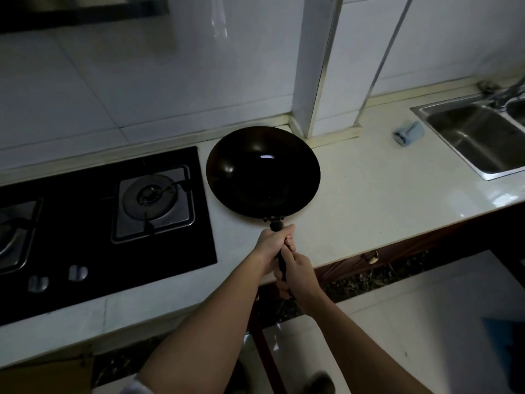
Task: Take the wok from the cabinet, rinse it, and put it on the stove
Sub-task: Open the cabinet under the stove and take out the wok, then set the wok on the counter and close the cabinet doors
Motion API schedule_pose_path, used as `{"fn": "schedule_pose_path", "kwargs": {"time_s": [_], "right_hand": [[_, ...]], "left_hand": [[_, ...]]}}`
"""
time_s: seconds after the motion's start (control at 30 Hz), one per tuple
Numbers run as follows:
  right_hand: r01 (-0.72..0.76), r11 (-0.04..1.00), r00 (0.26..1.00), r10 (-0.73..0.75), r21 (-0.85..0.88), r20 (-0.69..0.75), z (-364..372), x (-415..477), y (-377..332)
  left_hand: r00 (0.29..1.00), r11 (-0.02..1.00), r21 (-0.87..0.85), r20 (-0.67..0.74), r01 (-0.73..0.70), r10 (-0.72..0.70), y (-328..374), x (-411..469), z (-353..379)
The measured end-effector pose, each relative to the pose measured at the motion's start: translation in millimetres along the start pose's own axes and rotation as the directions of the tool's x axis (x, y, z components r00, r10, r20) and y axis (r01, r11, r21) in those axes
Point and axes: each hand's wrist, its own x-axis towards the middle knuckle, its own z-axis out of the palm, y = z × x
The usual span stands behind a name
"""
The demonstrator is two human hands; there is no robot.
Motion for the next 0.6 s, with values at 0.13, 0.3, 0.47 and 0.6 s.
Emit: {"fn": "schedule_pose_path", "kwargs": {"time_s": [0.13, 0.3, 0.47, 0.6], "right_hand": [[-0.02, 1.0, 1.0, 0.02, -0.003, -0.004, 2.2, 14.4, -1.5], [-0.02, 0.999, 1.0, 0.02, -0.035, 0.003, 4.2, 28.8, -0.4], [-0.028, 0.998, 1.0, 0.028, -0.057, -0.003, 6.2, 40.1, -3.5], [-0.079, 0.995, 0.997, 0.079, -0.059, -0.015, 11.5, 50.4, -6.1]], "left_hand": [[0.999, 0.986, 0.16, -0.01, -0.039, 0.041, 5.6, 11.3, -7.1], [0.997, 0.965, 0.257, -0.039, -0.05, 0.062, 9.8, 23.6, -13.3], [0.993, 0.957, 0.288, -0.099, -0.039, 0.071, 18.7, 28.9, -13.0], [0.992, 0.938, 0.348, -0.114, -0.016, 0.06, 32.8, 30.3, -14.0]]}}
